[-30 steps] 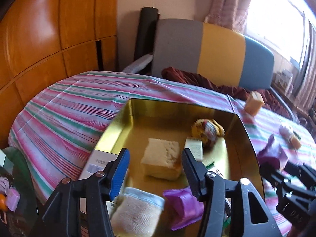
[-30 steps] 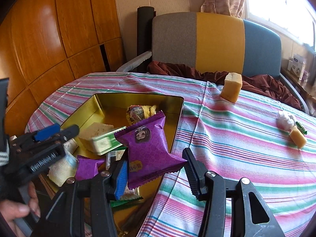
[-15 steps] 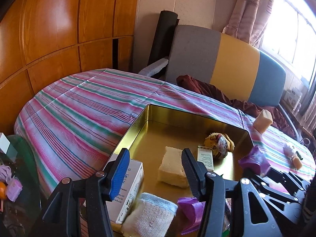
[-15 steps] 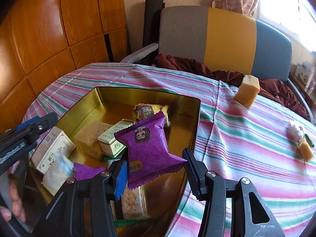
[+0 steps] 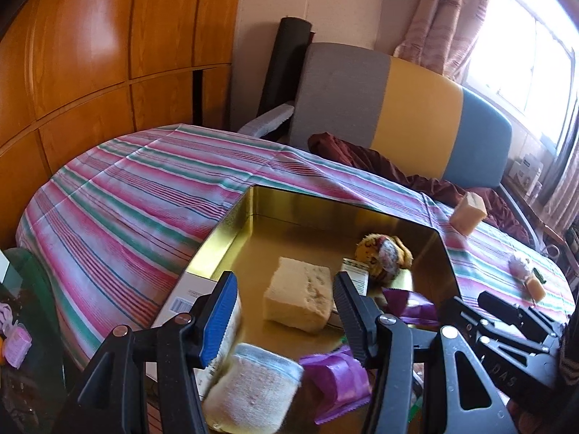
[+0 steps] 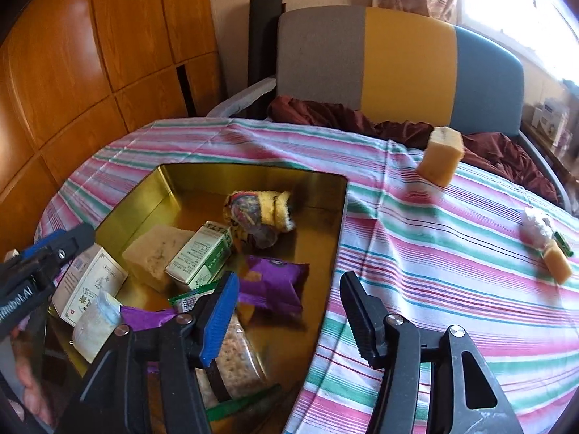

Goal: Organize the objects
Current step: 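Release the tea box from the left tool while the right tool drops the purple packet, then withdraw both open tools from the tray toward the remaining items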

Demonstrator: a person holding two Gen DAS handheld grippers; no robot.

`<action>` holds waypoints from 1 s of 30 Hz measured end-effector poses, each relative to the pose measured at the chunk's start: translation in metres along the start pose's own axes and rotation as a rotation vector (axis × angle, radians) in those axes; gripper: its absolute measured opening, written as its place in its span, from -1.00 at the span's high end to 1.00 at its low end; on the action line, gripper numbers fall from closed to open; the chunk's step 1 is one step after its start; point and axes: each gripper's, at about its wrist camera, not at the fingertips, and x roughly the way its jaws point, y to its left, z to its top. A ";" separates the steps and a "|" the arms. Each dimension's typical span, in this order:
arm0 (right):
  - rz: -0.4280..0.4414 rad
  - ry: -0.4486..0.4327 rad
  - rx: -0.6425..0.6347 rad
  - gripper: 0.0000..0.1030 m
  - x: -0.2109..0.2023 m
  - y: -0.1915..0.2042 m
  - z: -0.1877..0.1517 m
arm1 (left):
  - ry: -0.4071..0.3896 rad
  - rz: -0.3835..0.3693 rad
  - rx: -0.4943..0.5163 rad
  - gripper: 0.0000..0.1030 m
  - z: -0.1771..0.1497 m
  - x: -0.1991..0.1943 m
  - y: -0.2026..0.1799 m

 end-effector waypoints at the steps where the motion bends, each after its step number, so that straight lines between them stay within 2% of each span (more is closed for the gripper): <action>1: 0.000 -0.005 0.003 -0.15 -0.002 -0.001 0.000 | 0.001 -0.009 0.005 -0.08 -0.001 0.000 -0.002; 11: -0.046 -0.043 0.047 -0.28 -0.024 -0.035 -0.009 | 0.022 -0.152 0.087 -0.08 -0.012 -0.004 -0.034; 15: -0.077 -0.035 0.062 -0.29 -0.026 -0.054 -0.018 | 0.035 -0.243 0.111 -0.08 -0.018 -0.008 -0.048; 19: -0.119 -0.010 0.089 -0.29 -0.026 -0.084 -0.034 | 0.051 -0.313 0.151 -0.08 -0.030 -0.011 -0.068; 27: -0.220 0.028 0.178 -0.30 -0.032 -0.156 -0.063 | 0.068 -0.372 0.232 -0.08 -0.048 -0.019 -0.110; 30: -0.257 0.027 0.216 -0.37 -0.035 -0.183 -0.071 | 0.073 -0.395 0.264 -0.08 -0.053 -0.023 -0.127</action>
